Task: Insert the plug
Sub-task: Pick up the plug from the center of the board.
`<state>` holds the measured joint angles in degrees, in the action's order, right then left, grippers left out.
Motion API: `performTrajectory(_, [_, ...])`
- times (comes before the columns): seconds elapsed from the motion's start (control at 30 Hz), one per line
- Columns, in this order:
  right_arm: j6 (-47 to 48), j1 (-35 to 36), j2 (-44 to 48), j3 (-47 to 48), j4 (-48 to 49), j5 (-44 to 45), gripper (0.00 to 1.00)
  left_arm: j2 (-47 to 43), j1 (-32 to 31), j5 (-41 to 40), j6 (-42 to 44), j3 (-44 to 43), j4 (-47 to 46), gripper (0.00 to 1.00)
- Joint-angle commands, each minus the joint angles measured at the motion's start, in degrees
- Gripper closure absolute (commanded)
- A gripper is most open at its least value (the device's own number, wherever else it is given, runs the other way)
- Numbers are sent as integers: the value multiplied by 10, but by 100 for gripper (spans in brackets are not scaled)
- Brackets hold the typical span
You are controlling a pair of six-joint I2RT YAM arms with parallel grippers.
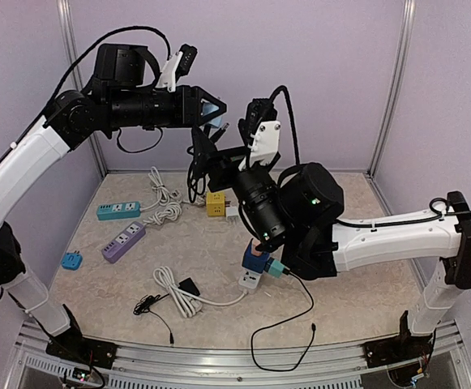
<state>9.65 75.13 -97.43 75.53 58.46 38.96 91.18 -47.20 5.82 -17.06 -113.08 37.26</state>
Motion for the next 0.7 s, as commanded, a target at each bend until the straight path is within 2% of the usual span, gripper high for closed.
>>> performTrajectory(0.0, [8,-6,-16,10,24,45,12,-6,-2,21,15,-5,-48,100])
performTrajectory(0.33, [-30,-25,-6,-24,25,25,23,-14,-3,37,48,4,-66,100])
performTrajectory(0.43, [-55,-38,-1,-13,-20,8,28,-12,-5,42,51,6,-64,100])
performTrajectory(0.5, [-58,-43,0,-5,-47,8,28,-10,-5,45,55,5,-64,100])
performTrajectory(0.57, [-63,-49,2,-18,-25,-3,29,-9,-6,45,61,4,-65,100])
performTrajectory(0.67, [-63,-54,1,5,-41,-27,30,-5,-8,51,53,14,-62,100])
